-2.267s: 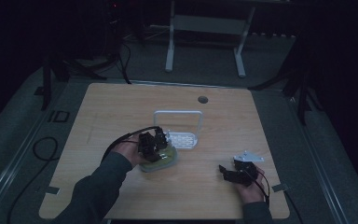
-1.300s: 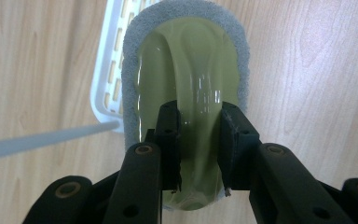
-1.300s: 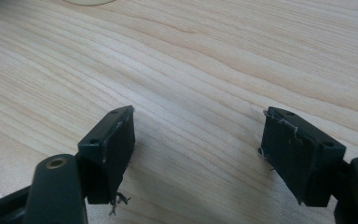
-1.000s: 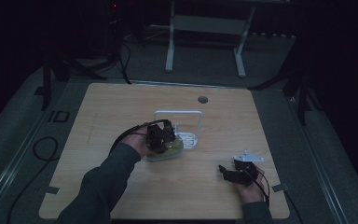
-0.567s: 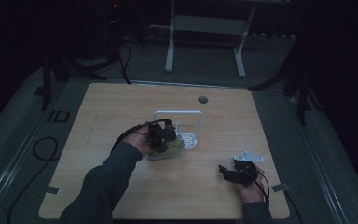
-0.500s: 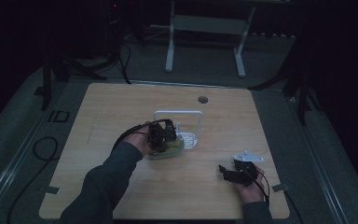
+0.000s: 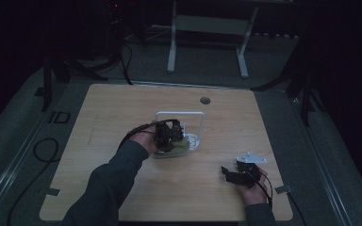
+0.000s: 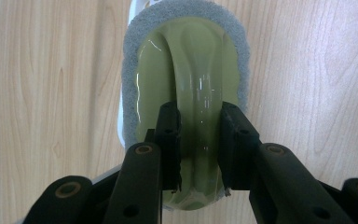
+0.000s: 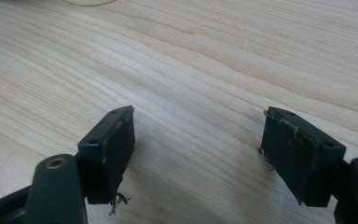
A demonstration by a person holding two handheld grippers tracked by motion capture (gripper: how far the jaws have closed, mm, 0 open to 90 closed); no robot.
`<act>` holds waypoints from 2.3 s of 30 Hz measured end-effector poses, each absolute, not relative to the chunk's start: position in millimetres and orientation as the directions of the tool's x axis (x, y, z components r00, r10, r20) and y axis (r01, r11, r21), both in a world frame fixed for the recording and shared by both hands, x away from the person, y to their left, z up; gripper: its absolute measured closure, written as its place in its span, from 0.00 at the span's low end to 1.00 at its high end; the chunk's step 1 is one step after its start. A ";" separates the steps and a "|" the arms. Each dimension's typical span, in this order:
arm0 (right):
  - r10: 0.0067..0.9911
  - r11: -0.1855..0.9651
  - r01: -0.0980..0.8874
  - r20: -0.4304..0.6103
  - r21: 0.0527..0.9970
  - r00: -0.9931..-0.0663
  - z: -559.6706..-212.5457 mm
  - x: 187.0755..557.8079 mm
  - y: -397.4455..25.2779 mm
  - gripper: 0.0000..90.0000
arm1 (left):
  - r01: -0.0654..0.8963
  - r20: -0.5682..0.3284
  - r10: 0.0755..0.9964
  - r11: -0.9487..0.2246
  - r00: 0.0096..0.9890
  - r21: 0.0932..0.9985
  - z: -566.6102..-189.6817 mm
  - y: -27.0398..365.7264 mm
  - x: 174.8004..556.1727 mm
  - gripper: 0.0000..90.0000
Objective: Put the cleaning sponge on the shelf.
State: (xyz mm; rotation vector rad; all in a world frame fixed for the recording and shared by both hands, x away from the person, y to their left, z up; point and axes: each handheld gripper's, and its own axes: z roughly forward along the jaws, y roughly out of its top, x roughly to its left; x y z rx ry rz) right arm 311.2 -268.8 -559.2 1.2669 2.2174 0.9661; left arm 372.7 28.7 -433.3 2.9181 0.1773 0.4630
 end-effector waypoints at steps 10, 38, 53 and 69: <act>0.864 0.346 0.582 -0.008 0.736 -0.503 -559.1 311.2 -268.7 0.28 | 0.034 0.312 0.095 -0.980 0.945 0.196 -438.4 25.9 378.4 0.80; 0.863 0.348 0.580 -0.009 0.737 -0.505 -559.2 311.5 -268.7 0.28 | -0.026 0.342 0.034 -0.986 0.939 0.168 -441.6 7.1 387.5 0.80; 0.862 0.348 0.580 -0.009 0.737 -0.506 -559.2 311.6 -268.8 0.28 | -0.014 0.353 0.039 -0.990 0.935 0.144 -448.9 1.3 393.6 0.80; 0.863 0.348 0.580 -0.009 0.736 -0.506 -559.2 311.6 -268.7 0.28 | -0.017 0.372 0.030 -0.992 0.928 0.122 -453.9 -1.7 397.8 0.80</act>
